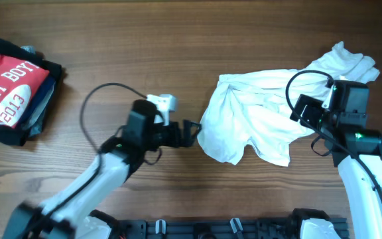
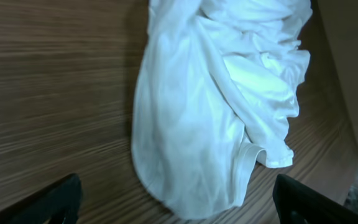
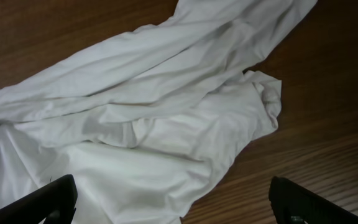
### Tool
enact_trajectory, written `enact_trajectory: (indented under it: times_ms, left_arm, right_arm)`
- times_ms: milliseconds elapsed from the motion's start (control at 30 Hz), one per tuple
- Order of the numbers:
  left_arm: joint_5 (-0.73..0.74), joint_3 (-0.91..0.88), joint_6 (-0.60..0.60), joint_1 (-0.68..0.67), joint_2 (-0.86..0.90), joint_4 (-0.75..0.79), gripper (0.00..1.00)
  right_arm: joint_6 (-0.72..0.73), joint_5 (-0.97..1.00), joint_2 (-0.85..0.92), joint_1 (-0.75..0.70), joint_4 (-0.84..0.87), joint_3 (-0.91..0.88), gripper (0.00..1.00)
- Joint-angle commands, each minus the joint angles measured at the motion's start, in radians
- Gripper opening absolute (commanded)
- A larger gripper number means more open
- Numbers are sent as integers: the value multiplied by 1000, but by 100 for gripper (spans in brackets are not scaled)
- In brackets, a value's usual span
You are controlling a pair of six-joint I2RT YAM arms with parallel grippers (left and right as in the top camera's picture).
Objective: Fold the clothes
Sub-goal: 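Grasp the shirt's left edge with the left gripper, then pull the shirt leftward with the left gripper, stretching it out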
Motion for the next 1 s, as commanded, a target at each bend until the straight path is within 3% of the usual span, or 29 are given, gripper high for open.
enact_trajectory:
  times_ms: [0,67,300,567,633,700,867,967]
  left_arm:
    - [13,8,-79,-85,176,176,95]
    - [-20,8,-79,-131,291,294,92]
    - [-179,8,-78,-196,436,435,84]
    - [-262,8,-77,-215,436,537,38]
    - [-262,8,-77,-215,436,537,40]
    - [-274,8,-77,-215,441,530,55]
    - [-325,10,-74,-217,510,544,64]
    - [-326,10,-15,-239,523,567,58]
  right_arm:
    - [15,16,-4,-3,-5,-2,99]
    - [15,16,-4,-3,-5,-2,100]
    - [15,16,-4,-3,-7,-2,100]
    - [15,16,-4,-3,-12,-2,100]
    - [16,16,-4,-3,-12,-2,99]
    - [16,16,-4,-3,-12,-2,100]
    - [16,12,-4,-3,-13,-2,100]
    - [42,1,-4,-3,-13,-2,100]
